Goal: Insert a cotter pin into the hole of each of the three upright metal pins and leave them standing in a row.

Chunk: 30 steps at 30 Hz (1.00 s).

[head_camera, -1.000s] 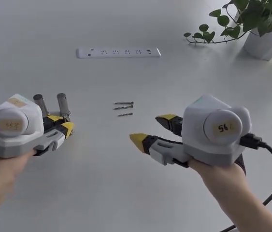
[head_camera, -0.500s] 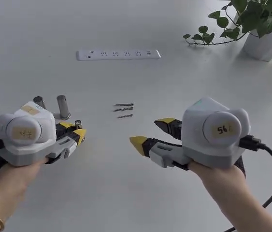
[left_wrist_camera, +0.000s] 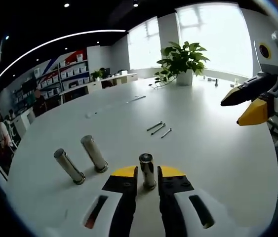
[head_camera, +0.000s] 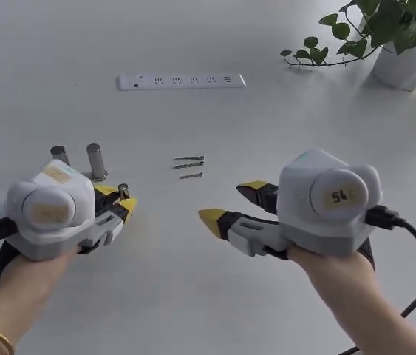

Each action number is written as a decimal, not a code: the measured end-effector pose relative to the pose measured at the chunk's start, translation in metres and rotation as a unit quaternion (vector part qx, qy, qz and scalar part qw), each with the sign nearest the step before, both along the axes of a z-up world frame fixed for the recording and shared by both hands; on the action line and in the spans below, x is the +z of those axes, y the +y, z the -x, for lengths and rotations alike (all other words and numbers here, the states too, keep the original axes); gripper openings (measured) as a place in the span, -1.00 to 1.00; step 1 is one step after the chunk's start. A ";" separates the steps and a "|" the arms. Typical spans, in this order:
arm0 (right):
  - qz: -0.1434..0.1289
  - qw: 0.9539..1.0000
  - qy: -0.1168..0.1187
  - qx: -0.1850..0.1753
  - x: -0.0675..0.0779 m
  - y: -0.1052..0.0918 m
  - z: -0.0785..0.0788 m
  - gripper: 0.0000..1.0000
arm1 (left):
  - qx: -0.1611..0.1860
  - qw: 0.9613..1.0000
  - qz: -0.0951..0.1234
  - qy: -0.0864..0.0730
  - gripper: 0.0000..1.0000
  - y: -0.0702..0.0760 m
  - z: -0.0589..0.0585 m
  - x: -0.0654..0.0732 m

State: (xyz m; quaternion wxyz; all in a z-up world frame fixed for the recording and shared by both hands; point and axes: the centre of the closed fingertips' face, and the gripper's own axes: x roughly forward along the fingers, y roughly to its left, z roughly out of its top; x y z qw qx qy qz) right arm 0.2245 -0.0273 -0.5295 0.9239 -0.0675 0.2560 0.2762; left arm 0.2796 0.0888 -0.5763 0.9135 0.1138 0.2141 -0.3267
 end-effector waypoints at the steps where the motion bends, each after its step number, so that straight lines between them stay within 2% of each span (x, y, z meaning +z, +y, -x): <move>1: 0.000 1.000 0.000 0.000 0.000 0.000 0.000 -0.25 | 0.002 1.000 0.002 0.001 -0.70 0.001 0.000 -0.001; 6: 0.002 1.000 -0.002 0.005 0.001 0.001 -0.001 -0.25 | 0.012 1.000 -0.004 0.002 -0.47 0.006 -0.002 -0.001; 9: 0.008 1.000 -0.002 0.009 0.002 -0.001 -0.003 -0.25 | 0.019 1.000 0.002 0.004 -0.37 0.011 0.001 0.003; 11: 0.015 1.000 0.000 0.020 0.003 -0.001 -0.005 -0.26 | 0.028 1.000 0.010 0.005 -0.30 0.014 0.005 0.011; 13: 0.040 0.999 0.003 0.037 0.001 -0.003 -0.007 -0.30 | 0.033 0.999 0.018 0.005 -0.22 0.017 0.010 0.018; 17: 0.047 0.997 0.019 0.056 0.001 -0.002 -0.016 -0.30 | 0.045 0.999 0.023 0.007 -0.07 0.023 0.023 0.029; 18: 0.055 0.996 0.022 0.061 0.001 -0.003 -0.019 -0.31 | 0.049 0.998 0.026 0.012 -0.04 0.024 0.025 0.030; 19: 0.076 0.994 0.028 0.073 -0.001 -0.006 -0.022 -0.34 | 0.050 0.998 0.028 0.015 0.02 0.025 0.029 0.031; 20: 0.083 0.993 0.028 0.076 -0.001 -0.007 -0.026 -0.38 | 0.051 0.998 0.028 0.013 0.05 0.026 0.031 0.033; 24: 0.094 0.990 0.037 0.095 0.000 -0.005 -0.037 -0.41 | 0.058 0.998 0.018 0.009 0.16 0.032 0.040 0.040; 26: 0.100 0.987 0.053 0.112 -0.003 -0.005 -0.047 -0.44 | 0.079 0.995 0.045 0.035 0.27 0.035 0.047 0.041; 30: 0.116 0.982 0.070 0.129 -0.007 -0.005 -0.055 -0.49 | 0.079 0.996 0.032 0.031 0.33 0.039 0.054 0.042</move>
